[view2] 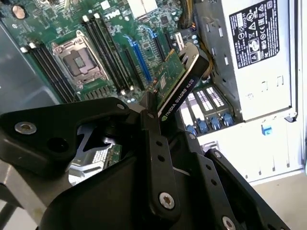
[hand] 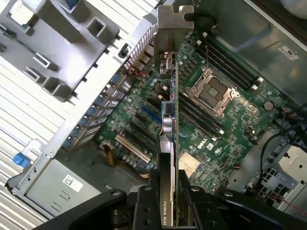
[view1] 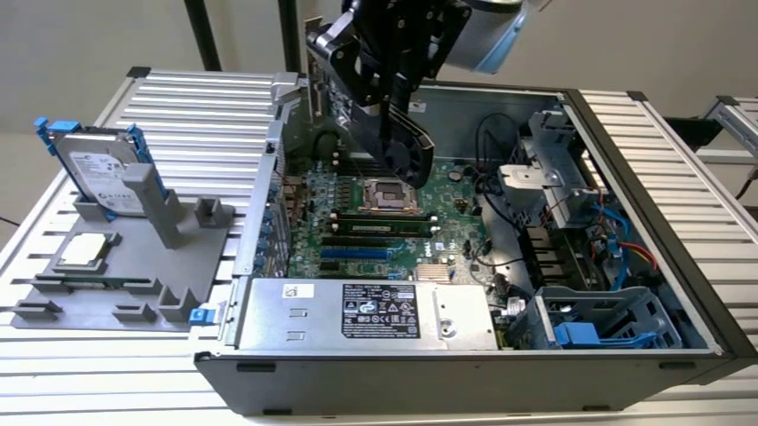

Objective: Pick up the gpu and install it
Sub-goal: 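Insert the gpu into the slot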

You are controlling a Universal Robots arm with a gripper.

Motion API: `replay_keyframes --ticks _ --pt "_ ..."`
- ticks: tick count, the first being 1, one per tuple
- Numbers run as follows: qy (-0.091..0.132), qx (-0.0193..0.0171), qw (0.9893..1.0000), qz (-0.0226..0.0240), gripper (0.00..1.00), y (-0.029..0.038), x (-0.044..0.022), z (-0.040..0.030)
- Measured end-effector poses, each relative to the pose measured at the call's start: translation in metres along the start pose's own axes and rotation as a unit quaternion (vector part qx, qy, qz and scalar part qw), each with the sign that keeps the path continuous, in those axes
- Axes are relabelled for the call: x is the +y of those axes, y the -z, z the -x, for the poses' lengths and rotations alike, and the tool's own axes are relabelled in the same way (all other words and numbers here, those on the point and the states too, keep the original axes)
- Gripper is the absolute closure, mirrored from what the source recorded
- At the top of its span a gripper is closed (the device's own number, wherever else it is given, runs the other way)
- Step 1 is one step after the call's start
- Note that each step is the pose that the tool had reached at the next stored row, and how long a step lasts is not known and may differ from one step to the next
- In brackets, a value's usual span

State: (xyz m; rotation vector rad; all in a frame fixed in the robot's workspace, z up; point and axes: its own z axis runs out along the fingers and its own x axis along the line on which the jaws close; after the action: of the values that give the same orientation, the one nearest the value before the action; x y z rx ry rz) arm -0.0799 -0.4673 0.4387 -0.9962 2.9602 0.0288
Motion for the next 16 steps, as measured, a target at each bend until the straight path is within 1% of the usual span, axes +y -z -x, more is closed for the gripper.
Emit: replay_keyframes --ticks 2,4,8,12,16 --pt "0.015 0.0002 0.9999 0.0003 1.0 0.0 0.0 0.0" --pt "0.03 0.0003 0.9996 0.0007 1.0 0.0 0.0 0.0" --pt "0.059 0.0006 0.9983 0.0014 1.0 0.0 0.0 0.0" --pt "0.087 0.001 0.9962 0.002 1.0 0.0 0.0 0.0" --pt "0.116 0.0014 0.9933 0.0027 1.0 0.0001 0.0 0.0"
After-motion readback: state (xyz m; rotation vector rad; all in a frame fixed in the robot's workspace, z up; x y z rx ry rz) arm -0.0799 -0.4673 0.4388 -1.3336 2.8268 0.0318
